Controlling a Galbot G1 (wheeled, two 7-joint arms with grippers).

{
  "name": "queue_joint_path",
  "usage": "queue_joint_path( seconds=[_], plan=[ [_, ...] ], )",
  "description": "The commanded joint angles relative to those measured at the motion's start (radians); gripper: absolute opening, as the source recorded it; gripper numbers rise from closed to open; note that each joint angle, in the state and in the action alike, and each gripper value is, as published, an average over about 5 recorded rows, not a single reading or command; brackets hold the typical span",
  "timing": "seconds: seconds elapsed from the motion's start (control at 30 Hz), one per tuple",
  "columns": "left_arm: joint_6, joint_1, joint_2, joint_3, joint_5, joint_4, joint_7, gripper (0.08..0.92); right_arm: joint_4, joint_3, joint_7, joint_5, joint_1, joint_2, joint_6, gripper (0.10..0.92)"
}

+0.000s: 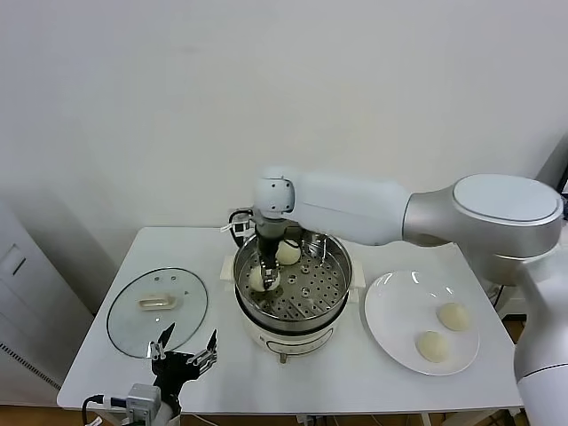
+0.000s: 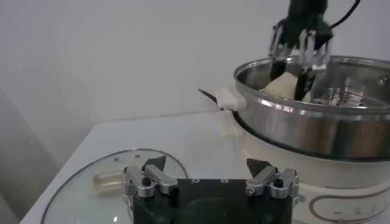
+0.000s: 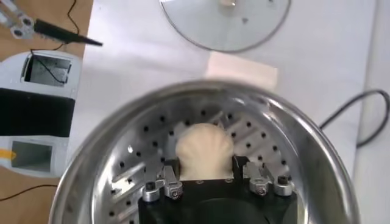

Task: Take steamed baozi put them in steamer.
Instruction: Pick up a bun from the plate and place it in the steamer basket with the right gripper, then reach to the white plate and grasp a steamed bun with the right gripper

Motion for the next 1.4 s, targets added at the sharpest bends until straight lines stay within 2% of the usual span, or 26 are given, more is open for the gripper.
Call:
queue_joint_path(
  seconds=[0.03, 0.1, 0.33, 0.43, 0.67, 0.8, 0.97, 1.2, 1.4],
  plan=[
    [0.000, -0.001, -0.016, 0.000, -0.001, 0.003, 0.000, 0.823, -0.027, 0.013, 0.011, -0.026, -0.039, 0.041, -0.009, 0.540],
    [0.000, 0.000, -0.016, 0.000, 0.000, 0.004, 0.001, 0.823, -0.020, 0.019, 0.013, -0.028, -0.039, 0.030, -0.007, 0.558],
    [0.003, -0.003, -0.021, 0.001, 0.005, 0.008, 0.002, 0.823, 0.053, 0.033, 0.002, -0.016, 0.013, -0.054, -0.007, 0.758],
    [0.004, -0.005, -0.023, 0.002, 0.007, 0.010, 0.003, 0.823, 0.124, 0.030, -0.013, -0.005, 0.067, -0.134, -0.007, 0.809],
    [0.016, -0.004, -0.021, 0.001, -0.005, 0.011, 0.010, 0.823, 0.298, -0.013, -0.116, 0.011, 0.325, -0.444, 0.102, 0.822],
    [0.024, -0.002, -0.021, -0.007, -0.023, 0.021, 0.013, 0.823, 0.337, -0.097, -0.194, 0.005, 0.497, -0.608, 0.186, 0.823],
    [0.021, 0.002, -0.016, -0.014, -0.027, 0.034, 0.012, 0.823, 0.342, -0.236, -0.274, -0.051, 0.628, -0.792, 0.369, 0.823],
    [0.022, 0.019, -0.007, -0.027, -0.044, 0.023, 0.013, 0.823, 0.404, -0.214, -0.294, -0.250, 0.491, -0.951, 0.461, 0.823],
    [0.021, 0.022, -0.005, -0.038, -0.047, 0.037, 0.014, 0.823, 0.446, 0.013, -0.290, -0.396, 0.134, -1.028, 0.515, 0.823]
  ],
)
